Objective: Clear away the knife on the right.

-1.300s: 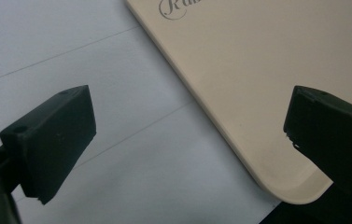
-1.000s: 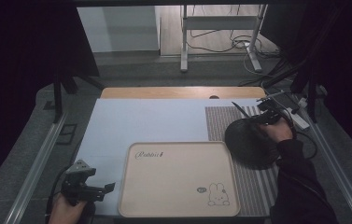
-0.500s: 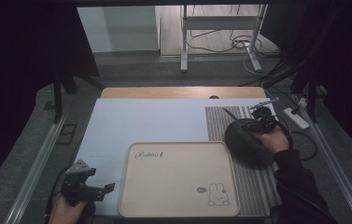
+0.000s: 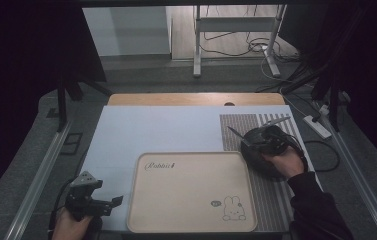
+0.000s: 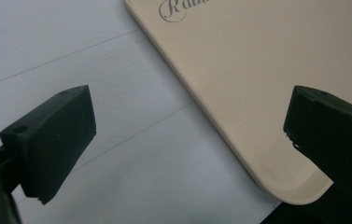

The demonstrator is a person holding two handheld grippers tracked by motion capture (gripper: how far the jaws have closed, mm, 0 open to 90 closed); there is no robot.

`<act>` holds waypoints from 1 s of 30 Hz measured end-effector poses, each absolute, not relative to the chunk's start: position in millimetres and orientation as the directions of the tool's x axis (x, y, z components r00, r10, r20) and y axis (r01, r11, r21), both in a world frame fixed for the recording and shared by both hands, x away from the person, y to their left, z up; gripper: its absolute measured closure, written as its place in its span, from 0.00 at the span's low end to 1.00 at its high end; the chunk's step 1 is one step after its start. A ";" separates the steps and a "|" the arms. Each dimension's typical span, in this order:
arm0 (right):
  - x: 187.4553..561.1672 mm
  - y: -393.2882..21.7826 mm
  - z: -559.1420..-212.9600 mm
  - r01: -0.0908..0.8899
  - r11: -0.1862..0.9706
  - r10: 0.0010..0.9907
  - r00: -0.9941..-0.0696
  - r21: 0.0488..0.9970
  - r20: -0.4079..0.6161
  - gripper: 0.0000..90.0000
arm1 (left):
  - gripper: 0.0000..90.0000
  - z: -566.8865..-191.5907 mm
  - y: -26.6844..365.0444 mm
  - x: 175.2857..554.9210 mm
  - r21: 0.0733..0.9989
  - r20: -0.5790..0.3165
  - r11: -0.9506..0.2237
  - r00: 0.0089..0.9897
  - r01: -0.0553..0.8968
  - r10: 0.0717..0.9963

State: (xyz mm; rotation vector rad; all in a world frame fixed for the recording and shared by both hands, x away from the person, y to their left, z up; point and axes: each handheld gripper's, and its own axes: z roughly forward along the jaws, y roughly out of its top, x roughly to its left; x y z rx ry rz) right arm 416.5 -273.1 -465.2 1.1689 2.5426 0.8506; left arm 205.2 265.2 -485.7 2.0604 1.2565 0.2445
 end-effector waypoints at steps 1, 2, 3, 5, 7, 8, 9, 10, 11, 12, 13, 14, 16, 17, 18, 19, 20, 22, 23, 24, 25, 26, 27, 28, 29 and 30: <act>413.1 -270.2 -465.4 0.620 0.523 0.744 -0.667 0.585 0.042 0.86 | 0.03 -485.7 265.1 205.0 0.649 -0.190 -0.283 0.510 0.706 0.839; 409.9 -267.5 -465.6 0.615 0.529 0.737 -0.674 0.585 0.042 0.86 | 0.03 -485.7 265.2 205.0 0.649 -0.190 -0.283 0.511 0.706 0.839; 406.8 -264.9 -465.8 0.610 0.533 0.731 -0.681 0.586 0.045 0.86 | 0.03 -485.7 265.2 205.0 0.650 -0.190 -0.282 0.510 0.706 0.839; 400.2 -259.7 -466.2 0.605 0.541 0.721 -0.691 0.584 0.048 0.86 | 0.03 -485.7 265.2 204.9 0.650 -0.190 -0.282 0.510 0.706 0.839; 393.7 -254.5 -467.1 0.599 0.549 0.710 -0.703 0.583 0.053 0.86 | 0.03 -485.7 265.4 205.0 0.650 -0.190 -0.282 0.511 0.705 0.838; 390.3 -251.9 -467.8 0.595 0.554 0.704 -0.708 0.582 0.055 0.86 | 0.03 -485.8 265.4 205.1 0.651 -0.192 -0.280 0.510 0.706 0.839; 387.0 -249.4 -468.6 0.591 0.559 0.698 -0.714 0.581 0.056 0.86 | 0.03 -485.7 265.5 205.0 0.651 -0.191 -0.280 0.510 0.706 0.839; 383.5 -246.7 -469.2 0.591 0.563 0.693 -0.718 0.578 0.058 0.86 | 0.03 -485.7 265.6 205.0 0.651 -0.191 -0.280 0.510 0.705 0.839; 380.2 -244.2 -470.0 0.586 0.569 0.686 -0.725 0.577 0.061 0.86 | 0.03 -485.7 265.7 204.9 0.652 -0.192 -0.279 0.510 0.705 0.839; 377.0 -241.9 -470.7 0.581 0.575 0.680 -0.731 0.576 0.059 0.86 | 0.03 -485.7 265.7 204.9 0.652 -0.192 -0.279 0.510 0.705 0.839; 373.8 -239.5 -471.2 0.578 0.579 0.674 -0.736 0.575 0.060 0.86 | 0.03 -485.7 265.8 204.9 0.652 -0.193 -0.279 0.509 0.705 0.839; 370.8 -237.4 -471.4 0.573 0.584 0.669 -0.741 0.575 0.059 0.86 | 0.03 -485.7 265.8 204.8 0.652 -0.193 -0.278 0.509 0.705 0.839; 365.2 -233.8 -471.6 0.565 0.591 0.661 -0.748 0.575 0.056 0.86 | 0.03 -485.7 265.9 204.8 0.652 -0.194 -0.277 0.509 0.705 0.839; 362.3 -232.2 -471.9 0.564 0.591 0.658 -0.750 0.576 0.059 0.86 | 0.03 -485.7 265.9 204.8 0.653 -0.194 -0.277 0.509 0.705 0.839; 359.5 -230.6 -472.8 0.561 0.594 0.653 -0.755 0.576 0.061 0.86 | 0.03 -485.7 266.0 204.9 0.653 -0.195 -0.276 0.509 0.705 0.838; 356.4 -228.6 -473.9 0.560 0.597 0.650 -0.757 0.574 0.062 0.86 | 0.03 -485.8 266.0 204.9 0.653 -0.196 -0.274 0.508 0.706 0.839; 353.1 -226.5 -475.2 0.558 0.601 0.647 -0.760 0.572 0.062 0.86 | 0.03 -485.7 266.1 204.9 0.653 -0.197 -0.274 0.508 0.706 0.839; 346.4 -221.9 -477.7 0.550 0.615 0.633 -0.771 0.565 0.063 0.86 | 0.03 -485.8 266.1 204.8 0.653 -0.197 -0.274 0.508 0.706 0.839; 343.1 -219.6 -478.5 0.545 0.623 0.626 -0.778 0.562 0.061 0.86 | 0.03 -485.7 266.1 204.8 0.653 -0.197 -0.274 0.508 0.706 0.839; 339.5 -217.1 -479.4 0.542 0.627 0.620 -0.782 0.560 0.063 0.86 | 0.03 -485.7 266.1 204.8 0.653 -0.197 -0.274 0.508 0.706 0.839; 335.9 -214.6 -480.1 0.536 0.635 0.614 -0.787 0.557 0.059 0.86 | 0.03 -485.8 266.1 204.8 0.653 -0.197 -0.274 0.508 0.706 0.839; 332.5 -212.0 -481.1 0.529 0.642 0.607 -0.793 0.555 0.054 0.86 | 0.03 -485.7 266.0 204.9 0.653 -0.196 -0.275 0.508 0.706 0.839; 329.1 -209.6 -481.7 0.526 0.648 0.602 -0.797 0.551 0.052 0.86 | 0.03 -485.7 265.9 204.8 0.653 -0.196 -0.275 0.508 0.706 0.839; 326.0 -207.2 -482.6 0.523 0.652 0.597 -0.801 0.549 0.054 0.86 | 0.03 -485.7 265.9 204.8 0.653 -0.195 -0.276 0.509 0.706 0.839; 323.0 -204.8 -483.5 0.519 0.657 0.591 -0.805 0.547 0.054 0.86 | 0.03 -485.7 265.9 204.8 0.653 -0.195 -0.276 0.508 0.706 0.839; 320.2 -202.7 -484.4 0.516 0.661 0.586 -0.808 0.544 0.055 0.86 | 0.03 -485.7 265.9 204.8 0.652 -0.195 -0.276 0.508 0.706 0.839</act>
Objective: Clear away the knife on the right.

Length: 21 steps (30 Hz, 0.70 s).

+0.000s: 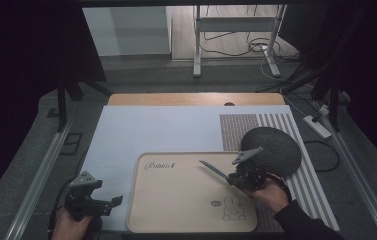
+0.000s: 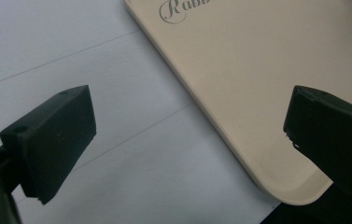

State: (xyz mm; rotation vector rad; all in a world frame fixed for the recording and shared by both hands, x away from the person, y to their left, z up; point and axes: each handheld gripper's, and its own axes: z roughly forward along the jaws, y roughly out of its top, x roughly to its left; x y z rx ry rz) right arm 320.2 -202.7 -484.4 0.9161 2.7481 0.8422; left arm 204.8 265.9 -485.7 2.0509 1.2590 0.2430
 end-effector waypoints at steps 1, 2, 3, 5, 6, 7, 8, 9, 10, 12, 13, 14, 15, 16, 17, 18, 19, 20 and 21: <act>317.7 -200.6 -485.4 0.514 0.666 0.582 -0.812 0.540 0.056 0.86 | 0.03 -485.7 265.9 204.8 0.652 -0.195 -0.276 0.509 0.706 0.839; 315.4 -198.7 -486.8 0.514 0.670 0.578 -0.814 0.537 0.059 0.86 | 0.03 -485.7 265.8 204.8 0.652 -0.194 -0.277 0.508 0.706 0.839; 313.2 -196.9 -488.5 0.513 0.674 0.574 -0.817 0.532 0.060 0.86 | 0.03 -485.7 265.8 204.9 0.652 -0.194 -0.277 0.509 0.706 0.839; 310.2 -194.2 -491.9 0.509 0.685 0.567 -0.822 0.522 0.058 0.86 | 0.03 -485.7 265.8 204.9 0.652 -0.194 -0.278 0.509 0.705 0.838; 308.9 -193.1 -493.4 0.508 0.689 0.564 -0.824 0.517 0.058 0.86 | 0.03 -485.7 265.8 204.9 0.652 -0.194 -0.278 0.509 0.705 0.838; 307.8 -192.2 -494.9 0.507 0.694 0.561 -0.826 0.511 0.058 0.86 | 0.03 -485.7 265.8 204.9 0.652 -0.194 -0.278 0.510 0.705 0.838; 306.8 -191.4 -496.4 0.507 0.699 0.559 -0.827 0.504 0.058 0.86 | 0.03 -485.7 265.8 204.9 0.652 -0.194 -0.278 0.509 0.705 0.838; 306.0 -190.8 -497.7 0.507 0.705 0.556 -0.829 0.497 0.057 0.85 | 0.03 -485.7 265.8 204.9 0.652 -0.194 -0.278 0.510 0.705 0.838; 305.3 -190.2 -499.2 0.506 0.709 0.555 -0.830 0.490 0.055 0.85 | 0.03 -485.7 265.7 204.9 0.652 -0.193 -0.279 0.510 0.705 0.838; 305.0 -189.7 -502.1 0.510 0.720 0.547 -0.834 0.470 0.068 0.85 | 0.03 -485.7 265.7 204.9 0.652 -0.193 -0.279 0.510 0.705 0.838; 305.1 -190.2 -501.5 0.510 0.720 0.546 -0.835 0.470 0.070 0.84 | 0.03 -485.7 265.7 204.9 0.652 -0.193 -0.279 0.510 0.705 0.838; 305.6 -190.9 -500.7 0.512 0.718 0.545 -0.835 0.472 0.075 0.82 | 0.03 -485.7 265.6 204.9 0.652 -0.193 -0.279 0.510 0.705 0.838; 306.1 -192.1 -498.5 0.514 0.709 0.549 -0.832 0.483 0.080 0.79 | 0.03 -485.7 265.7 204.8 0.652 -0.193 -0.279 0.510 0.705 0.838; 306.6 -193.2 -495.1 0.519 0.695 0.555 -0.827 0.498 0.087 0.78 | 0.03 -485.7 265.7 204.9 0.652 -0.192 -0.279 0.510 0.705 0.838; 307.3 -193.9 -491.0 0.519 0.681 0.559 -0.824 0.516 0.091 0.77 | 0.03 -485.8 265.6 205.0 0.651 -0.193 -0.279 0.510 0.706 0.839; 307.5 -193.7 -486.9 0.521 0.669 0.563 -0.821 0.531 0.096 0.78 | 0.03 -485.8 265.5 205.1 0.651 -0.192 -0.280 0.510 0.706 0.839; 307.6 -191.9 -483.7 0.521 0.662 0.559 -0.822 0.539 0.109 0.83 | 0.03 -485.7 265.3 205.1 0.650 -0.191 -0.282 0.511 0.706 0.838; 307.1 -187.9 -481.5 0.504 0.669 0.530 -0.839 0.547 0.125 0.91 | 0.03 -485.7 265.1 205.2 0.650 -0.191 -0.281 0.510 0.706 0.839; 306.7 -184.5 -481.4 0.493 0.677 0.513 -0.848 0.547 0.129 0.96 | 0.03 -485.7 265.0 205.3 0.650 -0.190 -0.282 0.510 0.706 0.839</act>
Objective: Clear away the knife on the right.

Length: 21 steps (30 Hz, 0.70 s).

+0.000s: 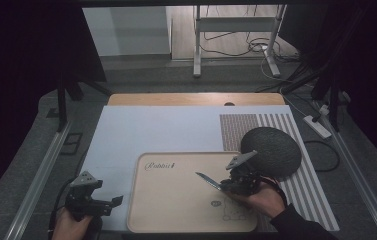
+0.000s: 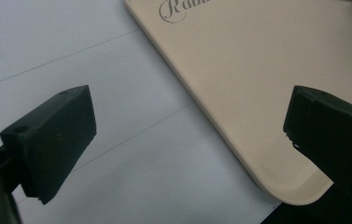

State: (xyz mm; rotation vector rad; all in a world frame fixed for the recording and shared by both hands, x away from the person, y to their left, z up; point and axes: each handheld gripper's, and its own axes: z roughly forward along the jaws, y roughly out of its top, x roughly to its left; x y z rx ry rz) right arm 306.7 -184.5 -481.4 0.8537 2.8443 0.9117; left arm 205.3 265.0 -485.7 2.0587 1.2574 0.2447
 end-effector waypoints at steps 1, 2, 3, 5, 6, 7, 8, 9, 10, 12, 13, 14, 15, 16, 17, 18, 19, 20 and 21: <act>306.1 -179.4 -482.4 0.477 0.696 0.495 -0.860 0.536 0.123 0.99 | 0.03 -485.7 265.0 205.3 0.649 -0.190 -0.283 0.511 0.706 0.839; 305.3 -173.7 -484.3 0.466 0.718 0.481 -0.869 0.518 0.115 0.99 | 0.03 -485.7 264.9 205.2 0.649 -0.190 -0.283 0.511 0.706 0.839; 305.2 -168.7 -487.1 0.454 0.737 0.466 -0.878 0.501 0.110 0.99 | 0.03 -485.7 264.9 205.2 0.649 -0.190 -0.283 0.511 0.706 0.838; 306.6 -161.9 -493.1 0.433 0.764 0.445 -0.890 0.478 0.095 0.99 | 0.03 -485.8 265.1 205.0 0.650 -0.189 -0.284 0.511 0.705 0.838; 307.2 -160.1 -495.4 0.430 0.772 0.441 -0.893 0.468 0.092 0.99 | 0.03 -485.8 265.2 204.9 0.649 -0.189 -0.283 0.511 0.706 0.839; 307.6 -159.1 -497.1 0.429 0.777 0.441 -0.893 0.462 0.088 0.99 | 0.03 -485.9 265.1 204.8 0.650 -0.190 -0.281 0.509 0.706 0.839; 308.1 -158.9 -498.7 0.427 0.780 0.441 -0.894 0.457 0.082 0.99 | 0.03 -485.8 265.3 204.8 0.650 -0.189 -0.284 0.511 0.705 0.838; 308.5 -159.2 -500.0 0.428 0.782 0.442 -0.893 0.453 0.081 0.99 | 0.03 -485.8 265.2 204.7 0.650 -0.189 -0.283 0.510 0.706 0.839; 308.9 -159.9 -501.2 0.431 0.782 0.446 -0.892 0.449 0.080 0.99 | 0.03 -485.8 265.1 204.7 0.650 -0.188 -0.284 0.511 0.705 0.839; 310.1 -162.3 -503.0 0.442 0.779 0.455 -0.886 0.445 0.083 0.99 | 0.03 -485.8 264.8 204.7 0.649 -0.186 -0.286 0.512 0.705 0.838; 311.0 -163.8 -503.1 0.449 0.774 0.460 -0.883 0.447 0.090 0.99 | 0.03 -485.7 264.6 204.7 0.649 -0.185 -0.287 0.512 0.705 0.839; 311.6 -165.3 -503.0 0.452 0.771 0.465 -0.881 0.448 0.090 0.99 | 0.03 -485.7 264.6 204.7 0.649 -0.185 -0.287 0.512 0.704 0.839; 312.2 -167.0 -502.9 0.456 0.770 0.469 -0.879 0.447 0.089 0.99 | 0.03 -485.7 264.5 204.7 0.649 -0.185 -0.287 0.512 0.704 0.839; 312.7 -168.6 -503.0 0.463 0.764 0.475 -0.875 0.449 0.095 0.99 | 0.03 -485.7 264.5 204.7 0.649 -0.185 -0.287 0.512 0.705 0.839; 313.3 -170.3 -503.0 0.470 0.759 0.480 -0.871 0.451 0.099 0.99 | 0.03 -485.7 264.5 204.7 0.649 -0.185 -0.287 0.512 0.704 0.839; 313.8 -172.2 -503.0 0.474 0.756 0.485 -0.869 0.451 0.100 0.99 | 0.03 -485.7 264.6 204.6 0.649 -0.185 -0.287 0.512 0.704 0.839; 314.5 -174.2 -503.0 0.481 0.751 0.490 -0.865 0.452 0.106 0.99 | 0.03 -485.7 264.6 204.6 0.650 -0.185 -0.287 0.512 0.704 0.839; 315.1 -176.2 -503.0 0.488 0.747 0.496 -0.861 0.452 0.110 0.99 | 0.03 -485.7 264.7 204.6 0.650 -0.185 -0.287 0.512 0.704 0.839; 315.8 -178.3 -503.0 0.495 0.741 0.502 -0.857 0.453 0.116 0.99 | 0.03 -485.7 264.8 204.7 0.650 -0.185 -0.287 0.513 0.704 0.838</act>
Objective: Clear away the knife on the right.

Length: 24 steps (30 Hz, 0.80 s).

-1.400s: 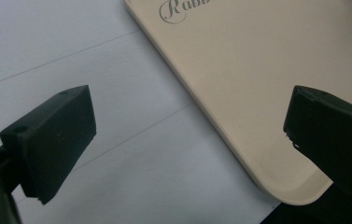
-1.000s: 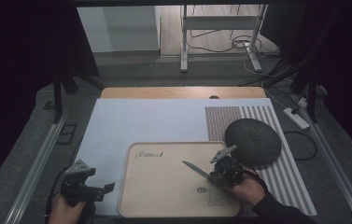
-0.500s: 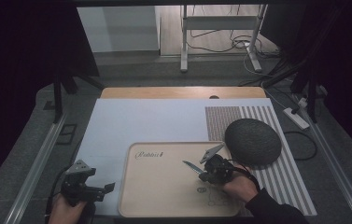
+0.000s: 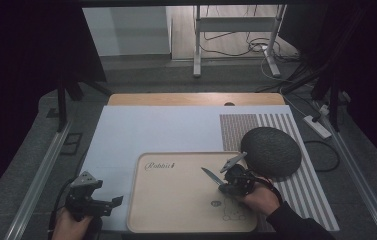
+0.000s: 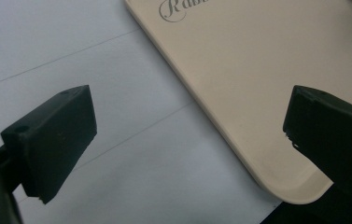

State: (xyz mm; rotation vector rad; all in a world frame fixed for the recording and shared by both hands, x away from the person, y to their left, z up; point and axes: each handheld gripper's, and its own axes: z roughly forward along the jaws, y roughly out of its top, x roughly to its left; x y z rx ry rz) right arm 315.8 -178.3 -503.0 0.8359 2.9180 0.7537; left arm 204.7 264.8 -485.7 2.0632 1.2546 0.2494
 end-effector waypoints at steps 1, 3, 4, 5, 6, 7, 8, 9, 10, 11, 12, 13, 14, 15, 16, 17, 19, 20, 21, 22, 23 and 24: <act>316.5 -180.4 -502.9 0.501 0.738 0.507 -0.854 0.453 0.117 0.99 | 0.03 -485.7 264.9 204.7 0.650 -0.186 -0.286 0.512 0.704 0.838; 317.6 -184.4 -502.7 0.512 0.731 0.519 -0.847 0.452 0.120 0.99 | 0.03 -485.7 265.0 204.7 0.649 -0.187 -0.286 0.512 0.705 0.838; 318.2 -186.5 -502.5 0.516 0.728 0.524 -0.843 0.451 0.120 0.99 | 0.03 -485.7 264.9 204.7 0.649 -0.187 -0.286 0.512 0.705 0.838; 318.7 -188.6 -502.3 0.524 0.724 0.531 -0.839 0.449 0.124 0.99 | 0.03 -485.7 264.9 204.7 0.649 -0.187 -0.286 0.512 0.705 0.838; 319.3 -190.7 -502.1 0.528 0.722 0.535 -0.836 0.447 0.124 0.99 | 0.03 -485.7 264.9 204.7 0.649 -0.187 -0.286 0.512 0.705 0.838; 319.9 -192.7 -502.2 0.532 0.717 0.539 -0.833 0.449 0.125 0.99 | 0.03 -485.7 264.9 204.7 0.649 -0.186 -0.286 0.512 0.705 0.839; 320.3 -194.5 -502.0 0.538 0.713 0.545 -0.829 0.449 0.128 0.99 | 0.03 -485.7 264.8 204.7 0.649 -0.187 -0.286 0.512 0.705 0.839; 320.7 -196.2 -502.0 0.542 0.711 0.550 -0.826 0.448 0.128 0.99 | 0.03 -485.7 264.9 204.7 0.650 -0.187 -0.286 0.512 0.705 0.838; 321.2 -197.9 -501.8 0.546 0.708 0.553 -0.823 0.447 0.128 0.99 | 0.03 -485.7 265.0 204.7 0.650 -0.187 -0.285 0.512 0.705 0.838; 321.7 -199.4 -501.7 0.549 0.706 0.556 -0.821 0.447 0.130 0.99 | 0.03 -485.7 265.1 204.7 0.649 -0.188 -0.284 0.511 0.706 0.839; 322.0 -200.6 -501.6 0.554 0.703 0.562 -0.817 0.446 0.130 0.99 | 0.03 -485.7 265.2 204.7 0.650 -0.189 -0.282 0.510 0.706 0.839; 322.4 -201.9 -501.6 0.557 0.700 0.564 -0.815 0.446 0.132 0.99 | 0.03 -485.7 265.2 204.7 0.650 -0.190 -0.282 0.510 0.706 0.839; 322.8 -203.0 -501.4 0.559 0.700 0.566 -0.814 0.445 0.133 0.99 | 0.03 -485.7 265.2 204.6 0.650 -0.190 -0.282 0.510 0.706 0.839; 323.1 -204.0 -501.4 0.561 0.698 0.567 -0.812 0.444 0.135 0.99 | 0.03 -485.7 265.2 204.6 0.650 -0.190 -0.282 0.510 0.705 0.839; 323.4 -205.0 -501.3 0.564 0.697 0.570 -0.810 0.444 0.135 0.99 | 0.03 -485.7 265.3 204.7 0.651 -0.190 -0.282 0.511 0.705 0.838; 323.6 -206.0 -501.3 0.568 0.694 0.573 -0.808 0.443 0.137 0.99 | 0.03 -485.6 265.4 204.8 0.650 -0.190 -0.283 0.511 0.705 0.838; 324.4 -208.3 -501.0 0.574 0.690 0.578 -0.804 0.441 0.140 0.99 | 0.03 -485.7 265.6 204.9 0.650 -0.192 -0.281 0.510 0.706 0.838; 324.8 -209.5 -501.0 0.577 0.687 0.582 -0.801 0.441 0.141 0.99 | 0.03 -485.8 265.6 204.9 0.651 -0.193 -0.279 0.510 0.706 0.838; 325.1 -210.7 -500.9 0.581 0.684 0.587 -0.797 0.440 0.140 0.99 | 0.03 -485.8 265.7 204.9 0.651 -0.193 -0.279 0.510 0.706 0.838; 325.5 -212.0 -500.9 0.583 0.682 0.589 -0.796 0.441 0.142 0.99 | 0.03 -485.8 265.6 204.8 0.651 -0.193 -0.279 0.510 0.706 0.838; 325.7 -213.3 -500.7 0.587 0.680 0.593 -0.793 0.439 0.141 0.99 | 0.03 -485.7 265.6 204.8 0.651 -0.193 -0.279 0.510 0.706 0.838; 325.9 -214.6 -500.6 0.591 0.677 0.597 -0.789 0.440 0.141 0.99 | 0.03 -485.6 265.5 204.8 0.650 -0.192 -0.280 0.510 0.706 0.838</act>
